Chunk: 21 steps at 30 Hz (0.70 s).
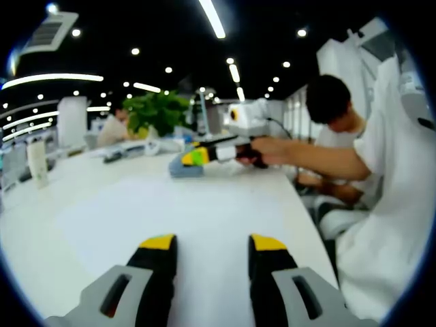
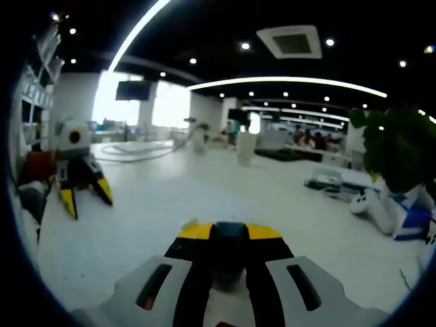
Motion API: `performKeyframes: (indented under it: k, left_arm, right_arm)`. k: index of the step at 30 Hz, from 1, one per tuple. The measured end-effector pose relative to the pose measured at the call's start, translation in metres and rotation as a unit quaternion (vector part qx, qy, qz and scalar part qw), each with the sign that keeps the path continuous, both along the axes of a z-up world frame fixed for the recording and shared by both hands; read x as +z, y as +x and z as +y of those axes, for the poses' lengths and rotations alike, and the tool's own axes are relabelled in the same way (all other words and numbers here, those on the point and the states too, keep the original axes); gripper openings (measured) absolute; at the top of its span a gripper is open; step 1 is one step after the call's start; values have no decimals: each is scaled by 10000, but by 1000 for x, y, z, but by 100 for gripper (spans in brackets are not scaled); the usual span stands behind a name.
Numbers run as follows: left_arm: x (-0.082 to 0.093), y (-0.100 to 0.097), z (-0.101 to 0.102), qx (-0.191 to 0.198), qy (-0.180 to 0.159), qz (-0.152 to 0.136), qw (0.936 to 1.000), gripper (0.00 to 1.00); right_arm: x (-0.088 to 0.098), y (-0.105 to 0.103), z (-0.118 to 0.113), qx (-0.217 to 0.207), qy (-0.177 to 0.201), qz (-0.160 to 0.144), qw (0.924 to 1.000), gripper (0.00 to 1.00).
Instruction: Pick up the paper insert the paper into the punch align the paper edges press the punch to punch holes
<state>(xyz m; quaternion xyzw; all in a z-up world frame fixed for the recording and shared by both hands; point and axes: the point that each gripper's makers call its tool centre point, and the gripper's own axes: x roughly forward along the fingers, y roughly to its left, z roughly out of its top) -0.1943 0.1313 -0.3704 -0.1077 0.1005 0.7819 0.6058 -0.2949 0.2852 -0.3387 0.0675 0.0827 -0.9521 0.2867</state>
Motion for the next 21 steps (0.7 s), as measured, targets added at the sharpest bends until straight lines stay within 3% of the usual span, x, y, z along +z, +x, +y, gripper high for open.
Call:
performKeyframes:
  k: [21]
  left_arm:
    - [1,-1,0,20,1,67,10000,44]
  right_arm:
    - [-1,-19,17,-186,3,-32,9998,19]
